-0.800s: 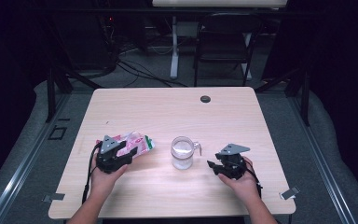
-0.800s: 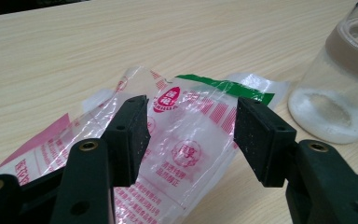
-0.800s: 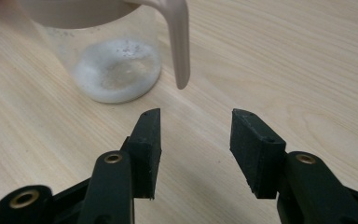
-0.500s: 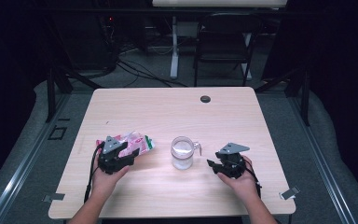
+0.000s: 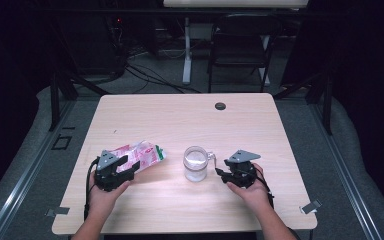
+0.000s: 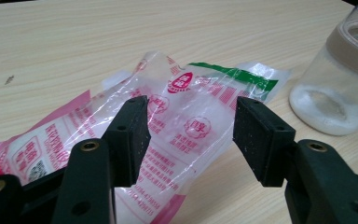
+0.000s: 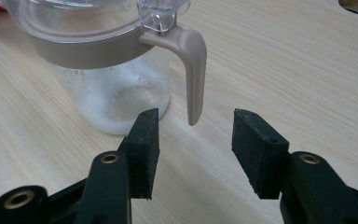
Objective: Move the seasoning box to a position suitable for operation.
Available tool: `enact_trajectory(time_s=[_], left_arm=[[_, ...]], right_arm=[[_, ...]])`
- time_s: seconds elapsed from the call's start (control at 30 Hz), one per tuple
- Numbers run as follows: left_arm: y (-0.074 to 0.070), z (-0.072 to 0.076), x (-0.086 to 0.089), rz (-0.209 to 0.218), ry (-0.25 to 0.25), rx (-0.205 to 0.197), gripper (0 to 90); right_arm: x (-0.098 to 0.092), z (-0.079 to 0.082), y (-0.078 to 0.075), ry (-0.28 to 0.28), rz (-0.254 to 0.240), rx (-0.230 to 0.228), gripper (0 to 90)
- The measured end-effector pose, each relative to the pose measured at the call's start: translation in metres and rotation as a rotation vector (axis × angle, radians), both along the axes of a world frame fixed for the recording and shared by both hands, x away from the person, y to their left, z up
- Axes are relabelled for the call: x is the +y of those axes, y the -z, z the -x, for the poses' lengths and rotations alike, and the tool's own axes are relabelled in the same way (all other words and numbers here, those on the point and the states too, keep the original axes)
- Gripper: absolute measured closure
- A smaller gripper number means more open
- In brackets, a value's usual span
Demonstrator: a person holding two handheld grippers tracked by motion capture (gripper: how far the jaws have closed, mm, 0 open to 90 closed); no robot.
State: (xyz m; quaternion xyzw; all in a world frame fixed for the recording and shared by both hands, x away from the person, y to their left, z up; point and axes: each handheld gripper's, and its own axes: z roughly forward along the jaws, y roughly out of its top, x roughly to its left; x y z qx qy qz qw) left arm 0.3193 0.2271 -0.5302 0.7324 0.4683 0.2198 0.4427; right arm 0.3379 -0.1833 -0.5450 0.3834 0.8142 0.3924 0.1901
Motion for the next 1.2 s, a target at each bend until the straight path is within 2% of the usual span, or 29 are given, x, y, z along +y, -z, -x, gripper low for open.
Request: enact_trajectory(time_s=[0.13,0.37,0.43,0.53,0.63,0.67,0.83,1.0,1.07,1.2], left_arm=[[0.001,0.004,0.007,0.022,-0.002,0.004,49.7],[0.001,0.013,0.019,0.034,-0.033,0.003,52.3],[0.001,0.017,0.024,0.032,-0.048,0.007,52.4],[0.001,0.022,0.029,0.037,-0.062,0.007,52.8],[0.001,0.025,0.033,0.039,-0.073,0.012,53.0],[0.001,0.026,0.034,0.037,-0.074,0.012,53.1],[0.0,0.031,0.04,0.041,-0.098,0.014,53.0],[0.0,0.033,0.042,0.048,-0.101,0.007,53.4],[0.0,0.033,0.041,0.047,-0.096,0.005,53.5],[0.0,0.032,0.039,0.045,-0.082,0.003,53.5]], right_arm=[[0.008,-0.008,0.003,-0.011,0.006,0.012,52.7],[0.014,-0.021,0.008,-0.006,-0.026,0.052,57.5],[0.018,-0.025,0.008,0.0,0.001,0.039,59.4],[0.024,-0.031,0.009,-0.02,0.009,0.049,64.2],[0.026,-0.036,0.011,-0.016,0.023,0.055,65.0],[0.027,-0.039,0.012,-0.009,-0.002,0.073,65.9],[0.027,-0.045,0.012,-0.012,-0.04,0.1,70.6],[0.029,-0.048,0.012,-0.017,-0.036,0.108,73.1],[0.028,-0.048,0.012,-0.012,-0.042,0.105,76.0],[0.027,-0.047,0.011,-0.022,-0.037,0.105,76.1]])
